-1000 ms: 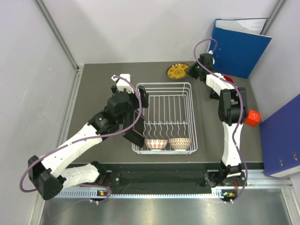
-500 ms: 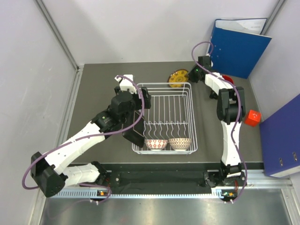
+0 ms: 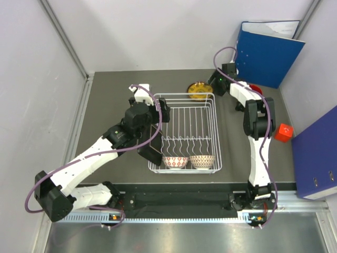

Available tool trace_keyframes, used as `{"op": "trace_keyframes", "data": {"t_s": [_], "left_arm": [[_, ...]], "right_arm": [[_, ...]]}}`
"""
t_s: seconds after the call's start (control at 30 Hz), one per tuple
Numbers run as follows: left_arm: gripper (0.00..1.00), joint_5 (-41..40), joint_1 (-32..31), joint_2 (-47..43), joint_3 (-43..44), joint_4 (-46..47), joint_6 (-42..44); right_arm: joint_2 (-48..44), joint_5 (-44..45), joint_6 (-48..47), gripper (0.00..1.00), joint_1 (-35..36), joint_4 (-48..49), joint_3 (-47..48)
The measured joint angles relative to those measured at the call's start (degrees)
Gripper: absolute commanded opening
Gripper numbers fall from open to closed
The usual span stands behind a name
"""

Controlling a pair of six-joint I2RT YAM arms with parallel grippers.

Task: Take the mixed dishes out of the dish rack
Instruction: Place the plate at the center of the board, then pick up the plate from the dish rack.

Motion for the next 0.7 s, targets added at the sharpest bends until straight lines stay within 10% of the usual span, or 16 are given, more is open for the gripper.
{"op": "trace_keyframes", "data": {"t_s": [0.5,0.7], "left_arm": [[0.99,-0.02,0.0,0.0,0.0,0.0,-0.26],[0.99,-2.43,0.0,-0.35,0.15,-0.85,0.9]], "right_arm": [[-13.25,5.31,-5.14,0.72,0.17,-2.08,-0.24],[-27.87,5.79,-6.49,0.72,1.49,5.92,-18.36]]}}
